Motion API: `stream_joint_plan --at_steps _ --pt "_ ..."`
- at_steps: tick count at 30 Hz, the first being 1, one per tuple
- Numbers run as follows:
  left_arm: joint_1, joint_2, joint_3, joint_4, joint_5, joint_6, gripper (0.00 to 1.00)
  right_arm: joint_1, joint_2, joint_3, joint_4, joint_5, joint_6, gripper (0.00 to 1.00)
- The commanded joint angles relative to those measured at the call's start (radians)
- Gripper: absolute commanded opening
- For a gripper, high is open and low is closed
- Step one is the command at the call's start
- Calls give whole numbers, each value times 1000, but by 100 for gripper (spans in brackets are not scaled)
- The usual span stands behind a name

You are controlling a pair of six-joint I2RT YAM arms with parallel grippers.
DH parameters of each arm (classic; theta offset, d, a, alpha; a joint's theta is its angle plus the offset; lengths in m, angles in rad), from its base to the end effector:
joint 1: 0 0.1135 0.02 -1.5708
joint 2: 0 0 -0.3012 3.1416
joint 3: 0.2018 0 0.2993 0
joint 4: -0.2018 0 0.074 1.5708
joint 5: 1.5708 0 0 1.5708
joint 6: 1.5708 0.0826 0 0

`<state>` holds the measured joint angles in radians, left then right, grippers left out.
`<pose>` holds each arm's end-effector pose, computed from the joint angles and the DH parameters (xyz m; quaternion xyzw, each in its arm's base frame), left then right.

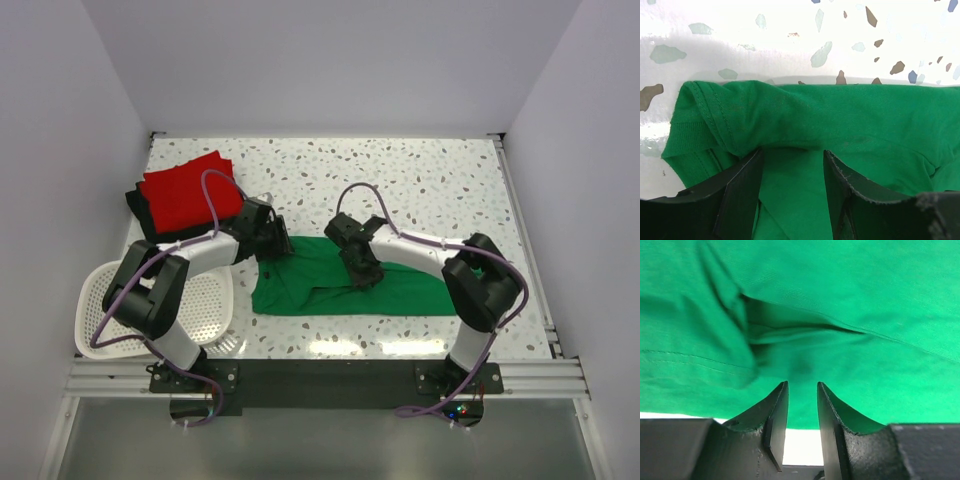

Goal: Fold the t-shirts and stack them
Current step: Fold the tshirt

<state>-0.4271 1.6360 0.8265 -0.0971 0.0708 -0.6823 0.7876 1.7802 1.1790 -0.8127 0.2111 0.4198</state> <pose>0.3450 -0.1635 0.1200 -0.1088 0.9386 -0.2001 0.2593 0.2822 0.2589 0.1389 -0.1732 0.9762 -0.0422 0.1238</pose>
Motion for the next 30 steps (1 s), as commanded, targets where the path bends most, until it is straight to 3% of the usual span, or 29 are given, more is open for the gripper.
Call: stream_joint_plan --at_steps 1,9,16,25,30 --pt "11 -25 3 -21 -31 46 56 -11 -83 19 -46 56 7 34" --pt "10 -21 16 -24 -26 58 56 -11 -122 171 -5 -88 -41 40" --pt "11 -7 28 -24 -20 59 57 -11 5 241 115 -320 -19 41" --pt "13 2 42 -35 -31 78 57 -13 103 196 70 -228 -36 39" --pt "17 1 48 -52 -45 90 57 -24 82 156 14 -150 -47 38"
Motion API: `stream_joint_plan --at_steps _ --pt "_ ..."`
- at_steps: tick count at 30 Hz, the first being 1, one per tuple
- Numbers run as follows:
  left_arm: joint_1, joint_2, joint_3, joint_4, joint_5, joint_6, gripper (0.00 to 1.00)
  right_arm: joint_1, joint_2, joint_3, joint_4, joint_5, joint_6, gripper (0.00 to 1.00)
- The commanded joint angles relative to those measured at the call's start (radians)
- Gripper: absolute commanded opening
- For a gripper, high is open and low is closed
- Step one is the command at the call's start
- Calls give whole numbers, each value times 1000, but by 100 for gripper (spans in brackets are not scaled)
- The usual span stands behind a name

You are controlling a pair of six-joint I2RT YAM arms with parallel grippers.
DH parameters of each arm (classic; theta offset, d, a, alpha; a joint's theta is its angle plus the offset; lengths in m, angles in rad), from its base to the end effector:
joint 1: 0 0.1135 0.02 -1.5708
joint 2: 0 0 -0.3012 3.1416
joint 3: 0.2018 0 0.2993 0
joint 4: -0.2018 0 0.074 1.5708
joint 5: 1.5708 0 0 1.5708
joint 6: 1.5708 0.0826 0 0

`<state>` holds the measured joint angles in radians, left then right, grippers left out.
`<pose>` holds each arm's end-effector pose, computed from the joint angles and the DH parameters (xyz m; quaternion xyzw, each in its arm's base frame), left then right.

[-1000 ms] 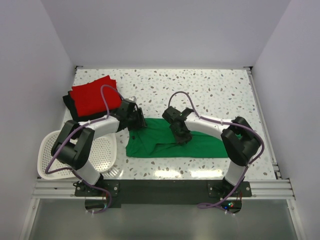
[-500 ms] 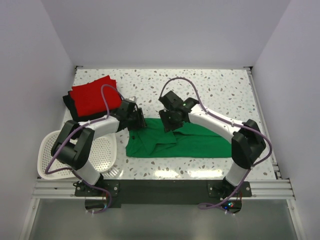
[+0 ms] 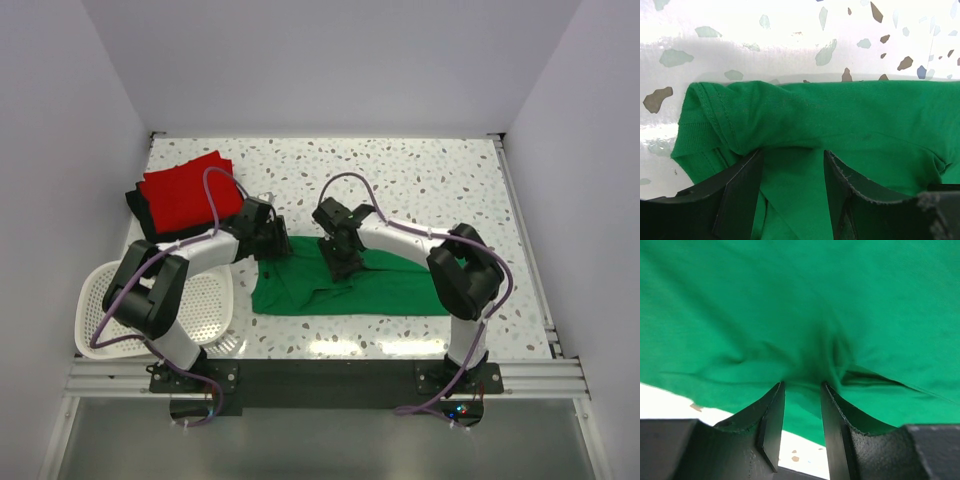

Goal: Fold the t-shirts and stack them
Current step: Fold the tshirt

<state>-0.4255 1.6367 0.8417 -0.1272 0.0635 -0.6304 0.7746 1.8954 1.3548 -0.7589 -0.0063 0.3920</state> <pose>0.3462 -0.1627 0.1221 -0.0868 0.9435 -0.1864 0.2600 0.3143 0.3083 0.1486 -0.1888 0.9727 0.0771 0.1112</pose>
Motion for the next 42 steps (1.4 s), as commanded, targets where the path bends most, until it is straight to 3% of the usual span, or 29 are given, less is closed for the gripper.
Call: stream_joint_plan --at_steps 1,10,19,24,31,42 --pt "17 0 33 -22 -44 40 57 -14 -39 -26 -45 84 -21 38" --pt "17 3 40 -37 -60 57 57 -40 -25 -66 -45 92 -50 38" --pt "-1 -15 114 -80 -82 93 59 -58 -96 -5 -124 100 -88 39" --pt "-32 -44 187 -133 -68 83 60 -149 -131 46 -145 51 -105 40" --pt "-41 -11 221 -221 71 12 61 -310 -76 70 -86 35 -150 41" --pt "-44 149 232 -241 214 20 61 -408 2 -36 1 19 -157 41"
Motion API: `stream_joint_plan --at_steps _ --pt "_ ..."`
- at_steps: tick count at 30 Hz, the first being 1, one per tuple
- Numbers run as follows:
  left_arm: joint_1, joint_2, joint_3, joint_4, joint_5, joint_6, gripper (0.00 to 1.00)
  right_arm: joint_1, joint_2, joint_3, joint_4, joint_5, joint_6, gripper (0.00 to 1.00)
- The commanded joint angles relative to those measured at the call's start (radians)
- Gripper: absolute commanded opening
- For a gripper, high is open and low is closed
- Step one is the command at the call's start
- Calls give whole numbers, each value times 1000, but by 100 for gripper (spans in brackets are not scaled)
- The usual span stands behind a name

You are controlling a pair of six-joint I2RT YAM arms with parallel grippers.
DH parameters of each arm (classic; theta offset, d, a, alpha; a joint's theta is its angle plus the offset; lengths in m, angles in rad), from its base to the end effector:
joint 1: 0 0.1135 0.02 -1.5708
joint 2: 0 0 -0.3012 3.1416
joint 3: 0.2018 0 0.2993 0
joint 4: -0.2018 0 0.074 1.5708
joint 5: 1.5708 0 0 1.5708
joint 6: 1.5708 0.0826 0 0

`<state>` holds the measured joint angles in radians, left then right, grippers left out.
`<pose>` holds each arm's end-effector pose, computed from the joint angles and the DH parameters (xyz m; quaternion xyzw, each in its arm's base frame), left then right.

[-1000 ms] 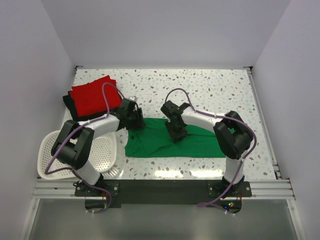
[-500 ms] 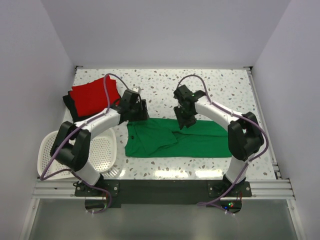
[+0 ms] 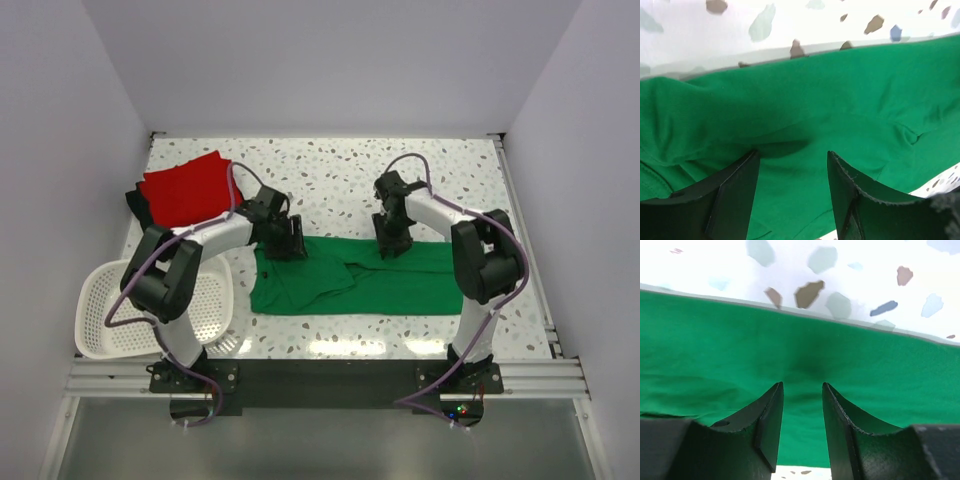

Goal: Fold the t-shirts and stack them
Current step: Fold the tshirt

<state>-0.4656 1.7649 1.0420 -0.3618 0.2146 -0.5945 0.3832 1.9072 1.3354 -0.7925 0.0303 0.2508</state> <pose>0.3584 -0.1998 0.1233 -0.0364 0.9647 -0.2107 0.1539 0.4003 0.1587 0.1363 -0.0642 0.9925 0.0178 0.1026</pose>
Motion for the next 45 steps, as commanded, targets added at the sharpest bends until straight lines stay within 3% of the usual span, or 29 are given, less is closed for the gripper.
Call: stream_joint_plan --at_steps 1,14,28,33,45 --pt "-2 40 33 -2 63 -10 61 -23 -10 -22 41 -17 -19 41" --pt "18 310 277 -57 19 74 61 -46 29 -64 24 17 30 41" --pt "100 646 765 -166 9 99 62 -47 64 19 -109 13 82 41" --pt "110 757 961 -169 17 102 62 -46 79 42 -132 -65 110 41" --pt "110 702 1003 7 81 53 64 -47 7 122 -208 -23 68 42"
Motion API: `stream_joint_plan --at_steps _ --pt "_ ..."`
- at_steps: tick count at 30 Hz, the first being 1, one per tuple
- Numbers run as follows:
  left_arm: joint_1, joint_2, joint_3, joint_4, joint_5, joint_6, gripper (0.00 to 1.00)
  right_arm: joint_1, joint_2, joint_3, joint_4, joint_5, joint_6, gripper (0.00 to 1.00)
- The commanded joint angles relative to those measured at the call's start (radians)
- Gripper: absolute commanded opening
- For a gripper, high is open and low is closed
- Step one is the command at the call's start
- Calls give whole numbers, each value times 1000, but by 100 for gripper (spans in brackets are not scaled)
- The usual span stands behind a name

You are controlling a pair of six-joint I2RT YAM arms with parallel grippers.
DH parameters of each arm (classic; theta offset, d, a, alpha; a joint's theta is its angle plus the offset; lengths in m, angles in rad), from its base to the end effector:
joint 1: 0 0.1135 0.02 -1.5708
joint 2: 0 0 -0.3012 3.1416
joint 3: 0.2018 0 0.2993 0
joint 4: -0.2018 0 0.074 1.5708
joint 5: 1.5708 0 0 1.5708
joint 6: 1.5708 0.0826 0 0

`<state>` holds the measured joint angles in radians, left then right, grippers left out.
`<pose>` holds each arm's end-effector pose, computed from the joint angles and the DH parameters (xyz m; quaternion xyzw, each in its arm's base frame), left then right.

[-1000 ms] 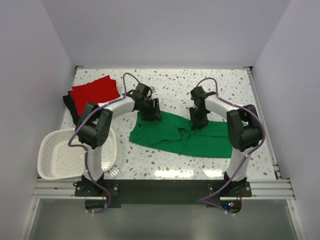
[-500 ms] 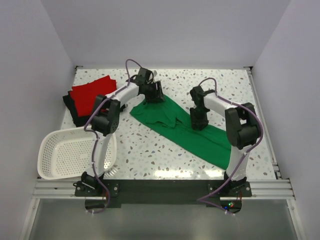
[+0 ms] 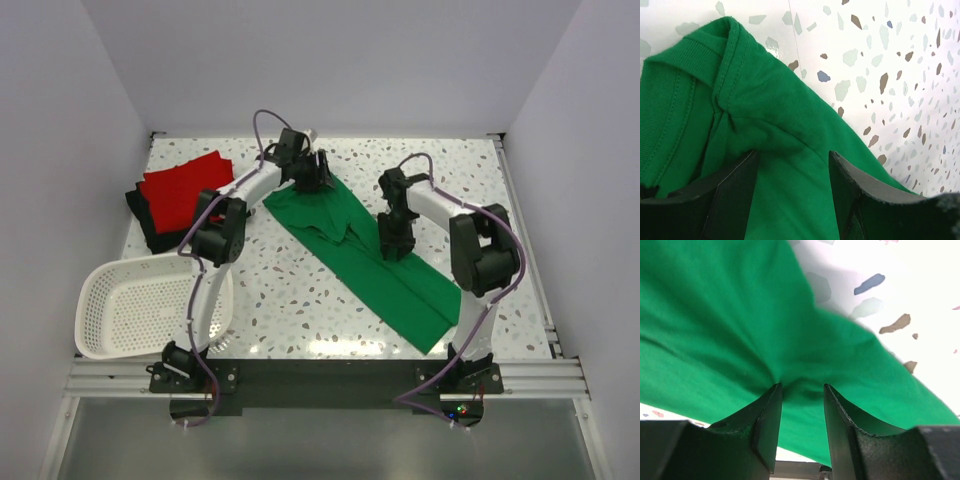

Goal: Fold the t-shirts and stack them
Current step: Fold the tshirt

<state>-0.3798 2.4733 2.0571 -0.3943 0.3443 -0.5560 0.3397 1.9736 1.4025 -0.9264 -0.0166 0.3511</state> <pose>0.5965 -0.2681 0.1265 -0.0172 0.9169 -0.3069 0.2545 0.4037 0.1441 0.1264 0.0054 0.9993 0.0202 0.0317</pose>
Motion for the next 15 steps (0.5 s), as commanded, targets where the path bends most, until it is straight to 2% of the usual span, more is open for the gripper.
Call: stream_joint_plan --at_steps 1,5,8,15 --pt "24 -22 -12 46 -47 10 64 -2 -71 59 -81 38 -40 43" --pt "18 -106 -41 67 -34 -5 64 -2 -111 36 -97 72 -83 44" --pt "15 -195 -123 95 -40 -25 64 -4 -130 -6 -95 90 -100 43" --pt "-5 -368 -402 144 -42 -102 64 -7 -131 -105 -28 113 -106 43"
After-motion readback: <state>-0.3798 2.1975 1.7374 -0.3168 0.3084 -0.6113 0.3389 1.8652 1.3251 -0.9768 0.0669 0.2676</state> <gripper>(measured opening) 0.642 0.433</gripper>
